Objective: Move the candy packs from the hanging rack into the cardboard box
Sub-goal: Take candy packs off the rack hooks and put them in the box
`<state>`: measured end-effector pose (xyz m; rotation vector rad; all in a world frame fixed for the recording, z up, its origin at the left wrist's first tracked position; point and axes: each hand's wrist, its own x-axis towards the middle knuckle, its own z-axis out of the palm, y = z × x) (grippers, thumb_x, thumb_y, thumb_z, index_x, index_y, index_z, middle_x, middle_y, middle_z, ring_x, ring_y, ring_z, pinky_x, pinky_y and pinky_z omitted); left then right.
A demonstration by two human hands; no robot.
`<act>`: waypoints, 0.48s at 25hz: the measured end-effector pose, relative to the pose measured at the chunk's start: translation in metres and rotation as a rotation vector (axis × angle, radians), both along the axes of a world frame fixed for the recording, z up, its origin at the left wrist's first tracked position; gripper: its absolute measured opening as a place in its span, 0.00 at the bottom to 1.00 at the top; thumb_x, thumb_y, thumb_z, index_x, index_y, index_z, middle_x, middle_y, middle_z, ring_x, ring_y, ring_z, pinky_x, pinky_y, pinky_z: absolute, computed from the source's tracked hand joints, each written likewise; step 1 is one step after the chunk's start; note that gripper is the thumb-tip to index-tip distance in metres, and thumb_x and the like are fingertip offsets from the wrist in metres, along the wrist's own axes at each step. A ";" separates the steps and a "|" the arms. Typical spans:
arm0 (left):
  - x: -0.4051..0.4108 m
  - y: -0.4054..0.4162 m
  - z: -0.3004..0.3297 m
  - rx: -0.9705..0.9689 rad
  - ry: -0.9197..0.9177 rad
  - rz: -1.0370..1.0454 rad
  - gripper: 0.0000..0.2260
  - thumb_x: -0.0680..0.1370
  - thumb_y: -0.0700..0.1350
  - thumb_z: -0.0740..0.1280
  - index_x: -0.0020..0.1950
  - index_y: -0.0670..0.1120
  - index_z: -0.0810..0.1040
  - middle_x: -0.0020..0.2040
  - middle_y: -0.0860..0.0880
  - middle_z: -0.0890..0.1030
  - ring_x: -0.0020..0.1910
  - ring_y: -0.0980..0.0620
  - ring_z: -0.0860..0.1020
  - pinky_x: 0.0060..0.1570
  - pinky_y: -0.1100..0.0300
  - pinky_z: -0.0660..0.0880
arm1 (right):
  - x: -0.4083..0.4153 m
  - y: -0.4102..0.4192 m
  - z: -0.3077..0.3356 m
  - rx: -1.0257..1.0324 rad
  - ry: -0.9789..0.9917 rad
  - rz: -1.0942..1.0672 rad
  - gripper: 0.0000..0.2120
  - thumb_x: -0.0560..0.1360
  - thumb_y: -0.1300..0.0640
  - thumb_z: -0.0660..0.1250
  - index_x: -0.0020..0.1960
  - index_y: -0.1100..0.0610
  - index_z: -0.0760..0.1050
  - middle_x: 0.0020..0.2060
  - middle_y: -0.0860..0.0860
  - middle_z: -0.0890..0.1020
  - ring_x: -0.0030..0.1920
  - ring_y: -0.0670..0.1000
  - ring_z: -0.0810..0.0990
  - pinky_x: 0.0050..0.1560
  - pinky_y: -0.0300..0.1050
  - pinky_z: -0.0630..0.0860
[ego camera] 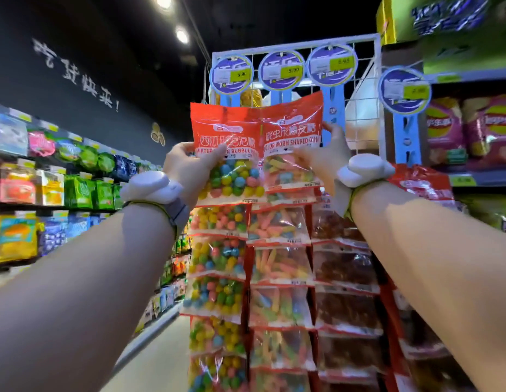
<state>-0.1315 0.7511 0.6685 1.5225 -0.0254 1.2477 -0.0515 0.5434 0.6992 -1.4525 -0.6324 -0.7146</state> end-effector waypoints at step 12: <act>0.051 0.026 0.050 0.046 -0.094 0.020 0.30 0.64 0.62 0.77 0.60 0.50 0.73 0.51 0.50 0.83 0.48 0.49 0.84 0.51 0.49 0.81 | 0.032 0.029 0.077 -0.106 -0.123 -0.113 0.27 0.71 0.56 0.72 0.68 0.55 0.70 0.51 0.47 0.80 0.51 0.49 0.80 0.59 0.44 0.76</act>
